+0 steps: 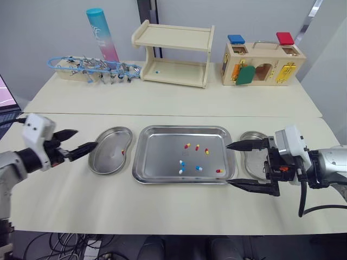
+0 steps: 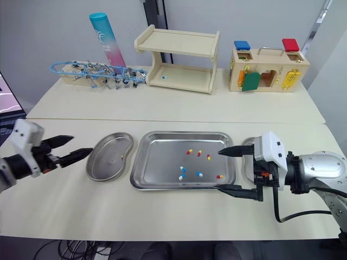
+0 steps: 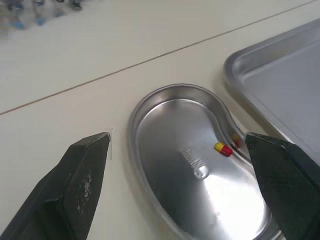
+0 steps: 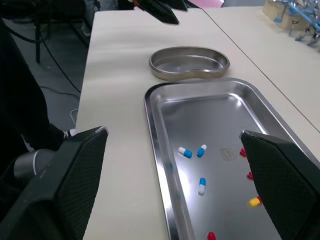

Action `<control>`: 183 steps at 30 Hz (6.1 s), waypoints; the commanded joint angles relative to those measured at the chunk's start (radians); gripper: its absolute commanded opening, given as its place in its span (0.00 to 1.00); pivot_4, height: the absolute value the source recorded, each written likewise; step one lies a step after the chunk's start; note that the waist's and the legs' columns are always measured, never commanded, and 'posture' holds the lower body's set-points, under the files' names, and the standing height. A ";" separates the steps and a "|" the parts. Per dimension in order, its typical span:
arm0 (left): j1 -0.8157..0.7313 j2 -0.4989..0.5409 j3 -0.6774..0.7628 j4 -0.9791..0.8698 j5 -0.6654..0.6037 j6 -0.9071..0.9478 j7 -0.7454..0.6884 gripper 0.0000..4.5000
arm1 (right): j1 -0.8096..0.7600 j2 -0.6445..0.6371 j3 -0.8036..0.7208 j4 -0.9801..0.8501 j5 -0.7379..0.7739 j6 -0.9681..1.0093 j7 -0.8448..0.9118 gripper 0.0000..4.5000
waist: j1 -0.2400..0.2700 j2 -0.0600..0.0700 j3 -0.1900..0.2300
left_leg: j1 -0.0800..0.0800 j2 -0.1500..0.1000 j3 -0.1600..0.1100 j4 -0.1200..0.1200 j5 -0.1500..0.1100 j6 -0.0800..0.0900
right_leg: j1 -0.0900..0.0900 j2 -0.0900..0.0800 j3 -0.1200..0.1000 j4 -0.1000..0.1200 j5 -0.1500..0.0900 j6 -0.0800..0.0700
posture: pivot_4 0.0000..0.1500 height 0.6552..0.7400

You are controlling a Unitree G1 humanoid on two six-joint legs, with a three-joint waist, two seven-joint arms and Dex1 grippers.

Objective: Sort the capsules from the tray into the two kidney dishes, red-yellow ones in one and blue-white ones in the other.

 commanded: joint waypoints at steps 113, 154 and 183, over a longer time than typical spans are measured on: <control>0.357 -0.190 -0.247 -0.549 -0.149 -0.247 -0.055 1.00 | -0.953 0.721 0.859 1.255 -1.013 -0.743 0.421 0.36 | -0.026 0.002 0.000 | 0.002 0.001 0.000 -0.002 0.000 0.000 | -0.001 0.001 0.000 0.001 0.000 -0.001 | 1.00 1.00; 0.145 -0.293 -0.445 -0.611 -0.248 -0.234 -0.051 1.00 | -0.237 0.044 0.072 0.186 -0.635 0.141 0.172 0.00 | 0.004 0.002 0.000 | 0.000 0.000 0.000 -0.002 0.000 0.000 | 0.000 0.000 0.001 -0.001 0.000 -0.001 | 1.00 1.00; 0.246 -0.187 -0.190 -0.486 -0.178 -0.253 0.022 1.00 | 0.001 -0.029 -0.111 0.323 -0.542 -0.077 0.014 0.99 | 0.003 0.002 0.000 | 0.001 0.000 0.001 -0.003 0.000 0.000 | 0.000 0.000 0.001 -0.002 0.000 -0.001 | 1.00 1.00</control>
